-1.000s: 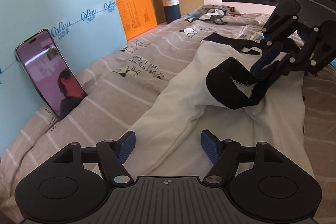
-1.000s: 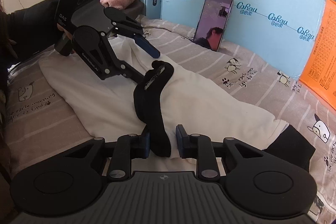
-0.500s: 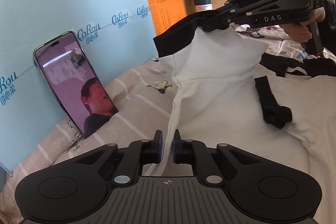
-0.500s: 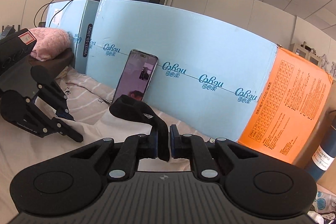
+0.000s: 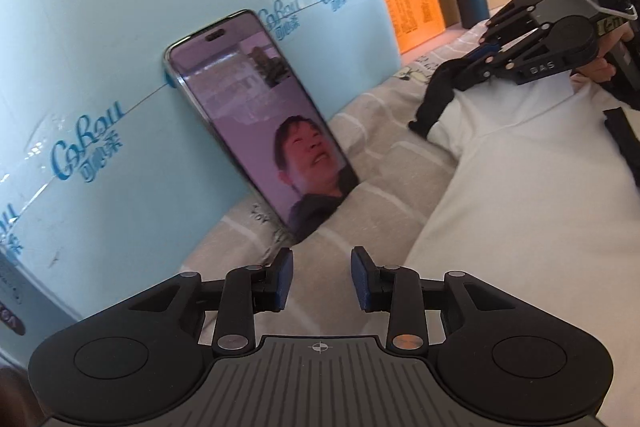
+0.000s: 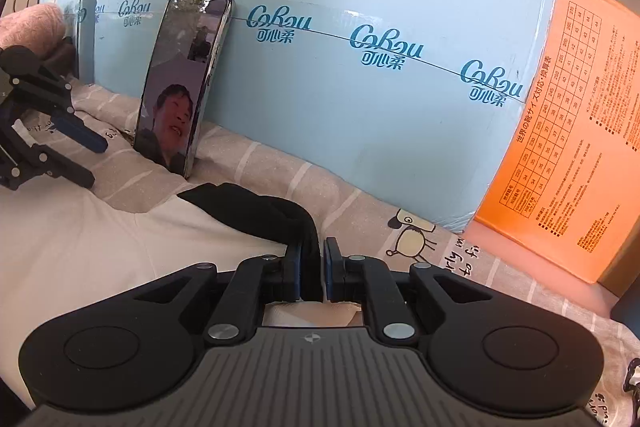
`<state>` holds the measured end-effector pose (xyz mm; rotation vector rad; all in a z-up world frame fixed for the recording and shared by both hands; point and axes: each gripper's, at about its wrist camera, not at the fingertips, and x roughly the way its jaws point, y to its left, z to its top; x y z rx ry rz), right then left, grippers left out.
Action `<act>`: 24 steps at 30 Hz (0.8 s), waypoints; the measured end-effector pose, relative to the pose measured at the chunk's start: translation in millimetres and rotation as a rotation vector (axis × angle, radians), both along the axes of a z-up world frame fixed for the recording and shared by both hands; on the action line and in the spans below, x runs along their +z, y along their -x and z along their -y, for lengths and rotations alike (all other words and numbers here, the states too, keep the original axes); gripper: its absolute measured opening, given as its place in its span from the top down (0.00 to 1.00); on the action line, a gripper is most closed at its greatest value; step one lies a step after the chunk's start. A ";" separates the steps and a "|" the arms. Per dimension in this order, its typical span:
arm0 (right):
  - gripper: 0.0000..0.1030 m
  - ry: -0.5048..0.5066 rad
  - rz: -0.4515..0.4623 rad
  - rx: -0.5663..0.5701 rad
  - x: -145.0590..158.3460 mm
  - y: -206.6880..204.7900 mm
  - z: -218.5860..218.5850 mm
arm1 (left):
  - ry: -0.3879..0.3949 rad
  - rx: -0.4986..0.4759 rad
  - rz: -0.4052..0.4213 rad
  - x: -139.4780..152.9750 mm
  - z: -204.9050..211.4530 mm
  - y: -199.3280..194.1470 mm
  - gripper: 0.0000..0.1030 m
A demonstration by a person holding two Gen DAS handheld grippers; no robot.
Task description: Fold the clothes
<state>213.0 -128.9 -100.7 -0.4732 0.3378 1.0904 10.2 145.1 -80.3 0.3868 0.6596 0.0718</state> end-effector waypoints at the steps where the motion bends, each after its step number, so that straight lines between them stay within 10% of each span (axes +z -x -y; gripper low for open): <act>1: 0.90 0.002 0.006 0.001 1.0 -0.7 -1.6 | -0.001 0.032 0.012 6.0 -7.5 5.7 0.68; 5: 0.87 0.022 0.017 -0.012 1.8 -5.8 -10.5 | 0.029 0.086 0.045 32.3 -26.9 35.1 0.68; 11: 0.78 0.006 -0.046 -0.056 2.4 -17.0 -13.1 | 0.128 0.022 -0.140 21.1 -27.2 50.2 0.68; 17: 0.52 -0.053 -0.177 -0.068 12.1 -24.1 3.0 | 0.227 0.052 -0.213 2.4 -38.1 42.6 0.63; 24: 0.44 -0.097 -0.402 -0.084 7.8 -32.1 11.3 | 0.147 0.078 -0.114 -7.6 -10.0 58.3 0.96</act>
